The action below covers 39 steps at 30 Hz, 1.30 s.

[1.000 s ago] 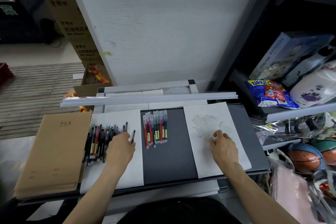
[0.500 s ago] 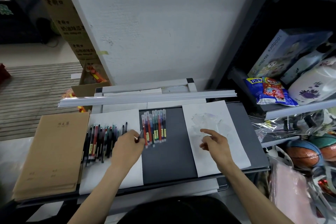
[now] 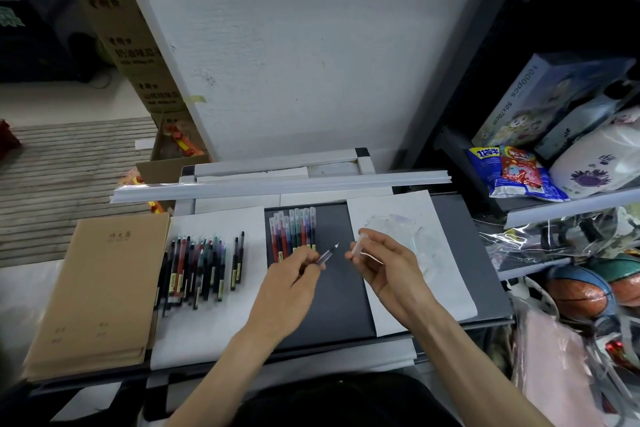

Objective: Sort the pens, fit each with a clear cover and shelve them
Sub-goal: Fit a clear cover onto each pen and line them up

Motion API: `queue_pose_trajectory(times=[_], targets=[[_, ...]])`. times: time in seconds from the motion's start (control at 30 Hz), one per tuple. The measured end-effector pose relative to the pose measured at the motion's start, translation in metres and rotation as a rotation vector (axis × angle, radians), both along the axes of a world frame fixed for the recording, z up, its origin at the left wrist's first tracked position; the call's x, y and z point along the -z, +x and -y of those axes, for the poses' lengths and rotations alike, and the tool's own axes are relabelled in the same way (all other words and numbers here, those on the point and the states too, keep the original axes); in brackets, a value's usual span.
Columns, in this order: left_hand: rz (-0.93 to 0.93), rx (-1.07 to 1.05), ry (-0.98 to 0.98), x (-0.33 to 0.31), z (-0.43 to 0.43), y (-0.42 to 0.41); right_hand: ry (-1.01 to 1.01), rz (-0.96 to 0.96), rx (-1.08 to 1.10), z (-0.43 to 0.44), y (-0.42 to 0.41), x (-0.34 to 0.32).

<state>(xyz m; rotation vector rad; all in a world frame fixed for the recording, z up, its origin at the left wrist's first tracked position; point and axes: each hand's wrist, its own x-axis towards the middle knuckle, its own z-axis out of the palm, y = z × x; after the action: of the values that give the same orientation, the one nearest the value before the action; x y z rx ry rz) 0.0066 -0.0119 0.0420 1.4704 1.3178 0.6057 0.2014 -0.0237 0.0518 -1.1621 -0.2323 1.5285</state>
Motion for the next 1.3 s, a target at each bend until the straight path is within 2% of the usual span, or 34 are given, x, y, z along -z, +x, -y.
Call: queue_pose_trajectory(times=[0.2, 0.43, 0.57, 0.8, 0.97, 1.07, 1.13, 1.3], targets=[[0.021, 0.028, 0.009, -0.002, 0.004, 0.006, 0.081, 0.027, 0.032, -0.001, -0.006, -0.008], [0.068, 0.025, -0.004, 0.0, 0.001, 0.008, 0.137, 0.279, -0.047, 0.005, -0.021, 0.005], [0.134, -0.025, -0.108, 0.005, -0.002, 0.009, 0.129, 0.307, -0.017, 0.008, -0.028, 0.011], [0.355, -0.15, -0.442, 0.001, 0.0, 0.012, 0.168, 0.351, -0.065, 0.004, -0.029, 0.017], [0.467, -0.183, -0.511, 0.008, 0.0, 0.014, 0.204, 0.445, -0.138, -0.001, -0.024, 0.02], [0.281, -0.164, -0.352, 0.018, -0.005, 0.015, 0.127, 0.624, -0.196, -0.003, -0.019, 0.031], [0.072, -0.175, -0.195, 0.031, -0.012, 0.011, 0.037, 0.853, -0.272, 0.0, -0.013, 0.043], [-0.213, -0.301, -0.05, 0.051, -0.036, -0.017, -0.114, 1.413, -0.447, 0.016, 0.017, 0.061]])
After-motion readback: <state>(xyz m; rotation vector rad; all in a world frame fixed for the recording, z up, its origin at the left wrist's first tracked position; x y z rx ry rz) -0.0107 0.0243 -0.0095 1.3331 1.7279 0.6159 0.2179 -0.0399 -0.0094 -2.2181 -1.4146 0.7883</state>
